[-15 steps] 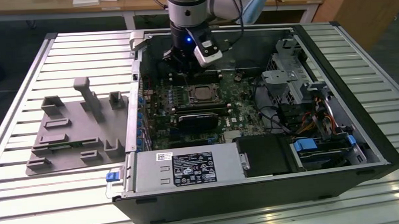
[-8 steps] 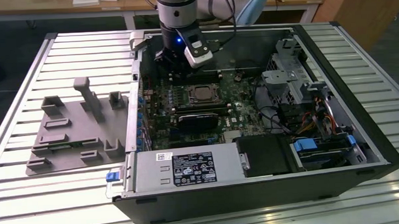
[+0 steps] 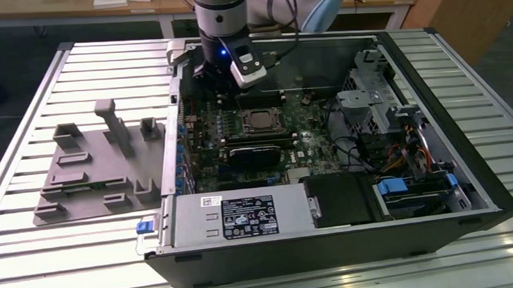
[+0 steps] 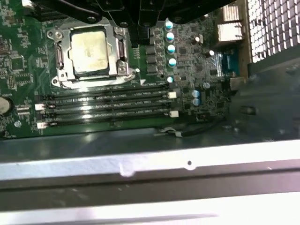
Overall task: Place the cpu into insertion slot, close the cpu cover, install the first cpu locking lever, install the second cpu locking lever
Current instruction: 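Install the first cpu locking lever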
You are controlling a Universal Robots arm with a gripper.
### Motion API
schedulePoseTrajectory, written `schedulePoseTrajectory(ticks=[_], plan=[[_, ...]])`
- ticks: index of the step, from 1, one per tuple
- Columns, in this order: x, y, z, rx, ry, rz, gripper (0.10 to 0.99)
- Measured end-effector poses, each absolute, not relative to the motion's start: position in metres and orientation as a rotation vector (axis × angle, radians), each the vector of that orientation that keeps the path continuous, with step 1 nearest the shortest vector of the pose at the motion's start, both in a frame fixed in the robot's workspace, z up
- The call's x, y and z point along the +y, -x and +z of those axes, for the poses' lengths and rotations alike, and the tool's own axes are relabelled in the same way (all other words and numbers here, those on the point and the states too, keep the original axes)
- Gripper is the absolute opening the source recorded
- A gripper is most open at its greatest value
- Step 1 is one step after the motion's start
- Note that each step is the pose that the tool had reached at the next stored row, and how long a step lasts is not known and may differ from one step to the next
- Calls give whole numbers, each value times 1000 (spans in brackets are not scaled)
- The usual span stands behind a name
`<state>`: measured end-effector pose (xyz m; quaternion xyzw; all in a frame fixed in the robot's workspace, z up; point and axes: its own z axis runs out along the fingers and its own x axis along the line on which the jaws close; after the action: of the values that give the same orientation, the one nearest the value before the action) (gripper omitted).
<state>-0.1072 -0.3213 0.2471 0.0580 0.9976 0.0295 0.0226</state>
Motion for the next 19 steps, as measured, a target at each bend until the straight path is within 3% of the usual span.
schedulePoseTrajectory(ticks=[8,19], plan=[[-321,111,247,3086,-181,256,102],[-321,116,247,3080,-178,338,102]])
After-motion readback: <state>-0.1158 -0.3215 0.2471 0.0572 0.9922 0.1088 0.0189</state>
